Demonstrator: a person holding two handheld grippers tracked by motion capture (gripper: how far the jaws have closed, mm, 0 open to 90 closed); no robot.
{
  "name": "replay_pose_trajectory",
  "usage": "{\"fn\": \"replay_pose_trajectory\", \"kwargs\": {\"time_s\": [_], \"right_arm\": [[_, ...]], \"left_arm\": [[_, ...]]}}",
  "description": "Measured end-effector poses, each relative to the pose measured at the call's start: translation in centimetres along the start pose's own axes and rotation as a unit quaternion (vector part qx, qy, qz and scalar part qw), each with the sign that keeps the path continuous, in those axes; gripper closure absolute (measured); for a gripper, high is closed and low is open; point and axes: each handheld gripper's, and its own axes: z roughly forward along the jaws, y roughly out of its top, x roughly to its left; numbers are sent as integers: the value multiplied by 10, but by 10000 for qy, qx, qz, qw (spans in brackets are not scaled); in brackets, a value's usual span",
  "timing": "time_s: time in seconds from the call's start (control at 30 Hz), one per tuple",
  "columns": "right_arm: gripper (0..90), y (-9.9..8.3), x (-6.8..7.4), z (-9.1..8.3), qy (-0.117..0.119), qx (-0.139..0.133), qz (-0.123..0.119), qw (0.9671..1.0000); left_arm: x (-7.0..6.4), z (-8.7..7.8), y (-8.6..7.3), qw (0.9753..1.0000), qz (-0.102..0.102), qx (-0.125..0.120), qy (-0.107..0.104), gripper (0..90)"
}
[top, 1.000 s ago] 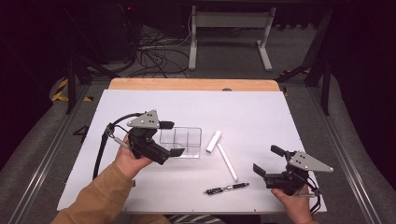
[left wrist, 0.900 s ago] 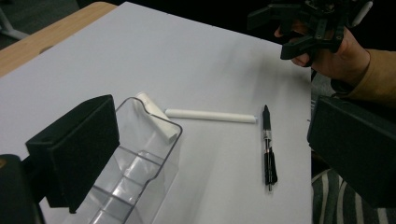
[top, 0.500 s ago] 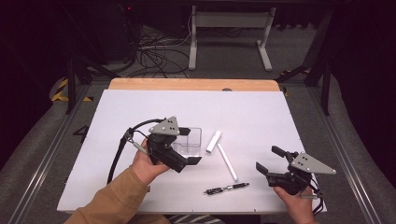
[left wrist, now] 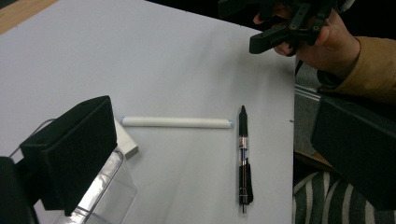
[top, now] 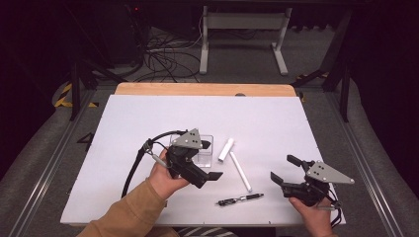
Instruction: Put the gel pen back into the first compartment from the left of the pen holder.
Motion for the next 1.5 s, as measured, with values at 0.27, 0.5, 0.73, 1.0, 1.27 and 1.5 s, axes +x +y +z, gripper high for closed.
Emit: {"fn": "replay_pose_trajectory", "kwargs": {"time_s": [0.27, 0.5, 0.73, 1.0, 1.27, 1.5], "right_arm": [[185, 0, 0, 0, 34, 48, 0, 10000], [192, 0, 0, 1, 56, 116, -52, 9999], [210, 0, 1, 1, 39, 232, -121, 9996], [220, 0, 1, 0, 54, 206, -82, 9997], [220, -1, 0, -1, 68, 204, -74, 9997], [220, -1, 0, 0, 87, 207, -85, 9997]], "left_arm": [[-7, 14, 1, 9998, -49, 178, -125, 33], [-19, 31, 3, 9985, 193, 517, 21, 73], [-25, 51, 3, 9970, 79, 763, -131, 142], [-28, 80, 2, 9927, -95, 1184, -183, 163], [-30, 102, -1, 9883, -183, 1489, -270, 197], [-36, 117, -5, 9837, -75, 1794, -113, 221]]}}
